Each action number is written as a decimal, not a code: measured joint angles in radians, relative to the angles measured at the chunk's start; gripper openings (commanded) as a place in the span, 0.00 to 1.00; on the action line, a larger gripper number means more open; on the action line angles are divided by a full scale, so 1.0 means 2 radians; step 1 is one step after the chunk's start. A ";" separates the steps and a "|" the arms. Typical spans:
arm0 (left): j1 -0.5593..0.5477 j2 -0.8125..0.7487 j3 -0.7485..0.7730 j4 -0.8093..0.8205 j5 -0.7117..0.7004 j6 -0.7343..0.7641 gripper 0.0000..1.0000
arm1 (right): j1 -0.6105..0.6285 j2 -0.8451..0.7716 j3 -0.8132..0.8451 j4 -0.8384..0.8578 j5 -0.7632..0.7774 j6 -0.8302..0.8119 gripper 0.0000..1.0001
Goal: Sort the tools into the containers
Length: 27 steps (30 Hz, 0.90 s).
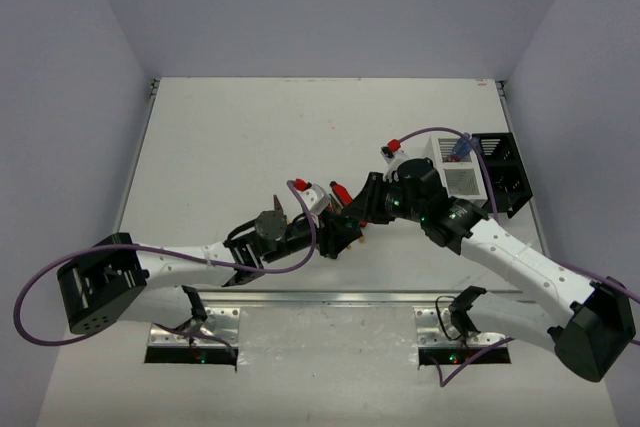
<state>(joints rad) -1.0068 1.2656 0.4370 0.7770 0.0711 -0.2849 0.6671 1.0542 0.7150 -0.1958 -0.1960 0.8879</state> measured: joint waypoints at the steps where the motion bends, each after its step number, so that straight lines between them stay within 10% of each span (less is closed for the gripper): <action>1: 0.000 -0.001 0.000 -0.001 -0.001 0.002 0.00 | 0.002 -0.001 0.000 0.000 0.004 -0.001 0.03; 9: -0.004 -0.008 0.004 0.001 -0.020 0.007 0.12 | 0.007 -0.025 0.000 -0.003 0.020 0.003 0.00; 12: -0.007 -0.008 0.012 -0.002 -0.031 0.007 0.89 | 0.008 -0.036 0.000 -0.006 0.033 0.003 0.00; 13: -0.007 -0.008 0.013 -0.004 -0.038 0.006 0.97 | 0.008 -0.039 0.000 -0.008 0.038 0.002 0.00; 27: -0.006 -0.062 0.062 -0.252 -0.205 -0.073 1.00 | -0.118 -0.011 0.140 -0.124 0.204 -0.109 0.00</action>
<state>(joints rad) -1.0195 1.1408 0.5618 0.2734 -0.3398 -0.4311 0.4302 1.0317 0.9943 -0.4434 0.2118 0.6694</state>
